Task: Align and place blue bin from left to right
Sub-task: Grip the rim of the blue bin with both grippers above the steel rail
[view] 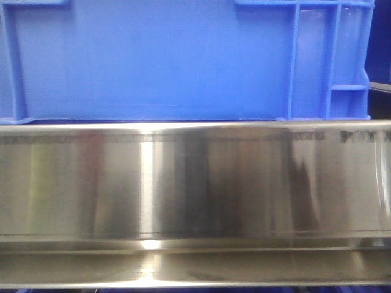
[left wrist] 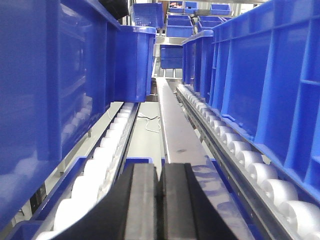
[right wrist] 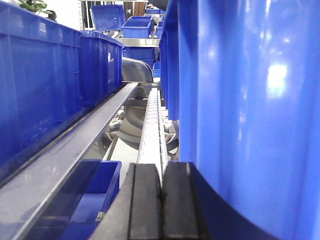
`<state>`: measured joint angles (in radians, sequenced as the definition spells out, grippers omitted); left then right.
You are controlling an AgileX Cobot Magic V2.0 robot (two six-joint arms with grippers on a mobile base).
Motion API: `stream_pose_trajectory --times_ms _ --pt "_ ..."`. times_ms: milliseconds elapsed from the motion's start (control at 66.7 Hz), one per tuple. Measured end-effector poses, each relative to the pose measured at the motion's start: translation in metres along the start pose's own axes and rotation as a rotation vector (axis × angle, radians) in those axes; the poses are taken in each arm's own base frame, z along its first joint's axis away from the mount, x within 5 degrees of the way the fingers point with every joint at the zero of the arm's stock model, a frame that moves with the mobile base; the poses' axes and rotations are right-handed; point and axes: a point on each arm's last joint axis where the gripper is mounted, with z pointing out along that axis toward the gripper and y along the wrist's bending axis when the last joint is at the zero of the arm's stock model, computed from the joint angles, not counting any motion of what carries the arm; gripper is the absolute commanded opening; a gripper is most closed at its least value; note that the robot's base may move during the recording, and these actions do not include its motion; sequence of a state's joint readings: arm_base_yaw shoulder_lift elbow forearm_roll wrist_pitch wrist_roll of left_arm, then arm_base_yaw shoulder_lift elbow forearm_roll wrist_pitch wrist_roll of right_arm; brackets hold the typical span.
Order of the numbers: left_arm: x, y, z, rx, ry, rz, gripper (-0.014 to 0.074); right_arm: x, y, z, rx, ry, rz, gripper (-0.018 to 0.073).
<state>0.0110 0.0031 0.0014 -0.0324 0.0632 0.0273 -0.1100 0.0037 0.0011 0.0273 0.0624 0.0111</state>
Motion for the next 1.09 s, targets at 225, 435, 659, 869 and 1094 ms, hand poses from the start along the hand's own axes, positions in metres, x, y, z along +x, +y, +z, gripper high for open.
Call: stream_pose_trajectory --times_ms 225,435,659,869,1094 --pt "0.000 0.000 0.000 0.000 0.000 0.000 -0.0111 0.000 0.000 0.000 0.000 0.000 0.000 -0.0070" --pt "0.000 0.000 0.000 0.000 0.000 0.000 -0.0111 0.000 0.000 0.000 0.000 0.000 0.000 -0.0070" --pt "-0.001 0.000 0.000 0.000 -0.014 0.000 -0.0111 0.000 0.000 0.000 0.000 0.000 0.000 -0.0070" --pt "-0.005 0.000 0.000 -0.002 -0.056 0.000 -0.0111 0.000 0.000 0.000 -0.002 -0.002 0.000 -0.0070" --pt "-0.011 0.000 -0.001 -0.003 -0.116 0.000 -0.0111 -0.006 0.000 0.000 -0.003 -0.068 0.000 -0.0070"
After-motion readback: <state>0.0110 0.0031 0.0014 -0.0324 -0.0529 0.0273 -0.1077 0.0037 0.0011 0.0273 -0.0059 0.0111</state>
